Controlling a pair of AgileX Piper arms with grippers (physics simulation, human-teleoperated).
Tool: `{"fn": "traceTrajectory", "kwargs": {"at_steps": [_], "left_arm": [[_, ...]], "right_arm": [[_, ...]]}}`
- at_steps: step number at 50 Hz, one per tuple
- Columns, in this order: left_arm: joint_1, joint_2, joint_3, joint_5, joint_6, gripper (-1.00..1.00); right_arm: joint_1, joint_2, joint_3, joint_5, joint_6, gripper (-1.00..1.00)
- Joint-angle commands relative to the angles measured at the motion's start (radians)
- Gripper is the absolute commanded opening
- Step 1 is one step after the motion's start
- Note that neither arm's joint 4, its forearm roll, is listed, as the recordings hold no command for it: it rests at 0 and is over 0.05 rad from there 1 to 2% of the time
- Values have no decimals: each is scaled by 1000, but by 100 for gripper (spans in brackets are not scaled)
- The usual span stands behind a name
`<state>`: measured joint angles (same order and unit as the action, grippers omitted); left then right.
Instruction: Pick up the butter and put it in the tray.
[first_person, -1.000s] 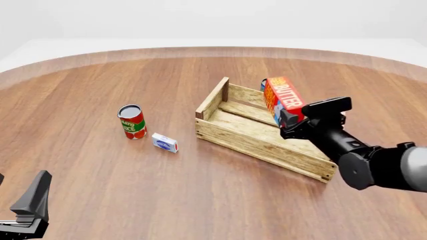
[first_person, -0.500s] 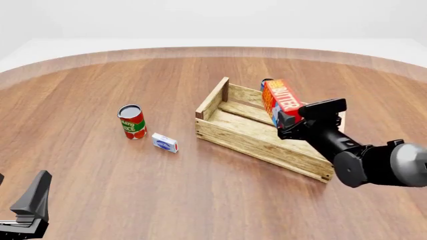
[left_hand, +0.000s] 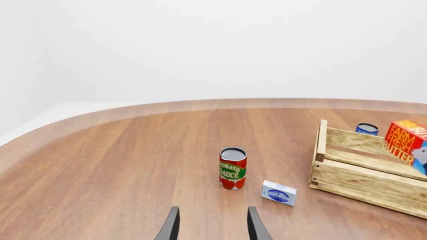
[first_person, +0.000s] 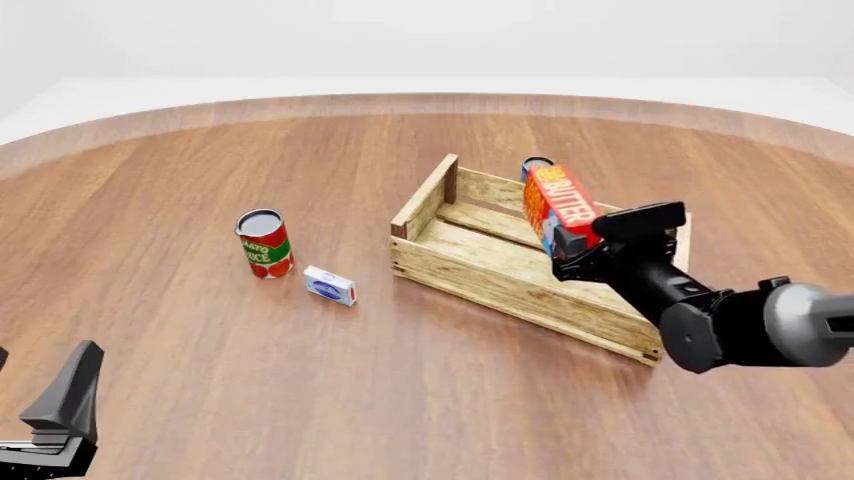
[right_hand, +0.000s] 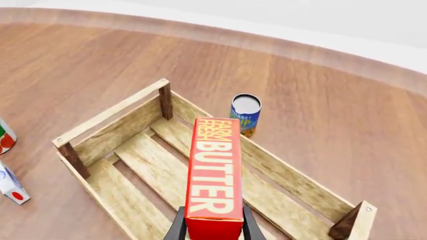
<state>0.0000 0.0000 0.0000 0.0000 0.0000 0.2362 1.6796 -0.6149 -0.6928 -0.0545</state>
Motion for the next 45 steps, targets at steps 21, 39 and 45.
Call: {"fn": "traceTrajectory", "kwargs": {"at_steps": [21, 39, 45], "left_arm": [[0, 0, 0, 0, 0, 100], [0, 0, 0, 0, 0, 100], [0, 0, 0, 0, 0, 100]], "right_arm": [[-7, 52, -34, -30, 25, -100], [-5, 77, -47, -31, 29, -100], [-6, 81, -48, -32, 29, -100]]}}
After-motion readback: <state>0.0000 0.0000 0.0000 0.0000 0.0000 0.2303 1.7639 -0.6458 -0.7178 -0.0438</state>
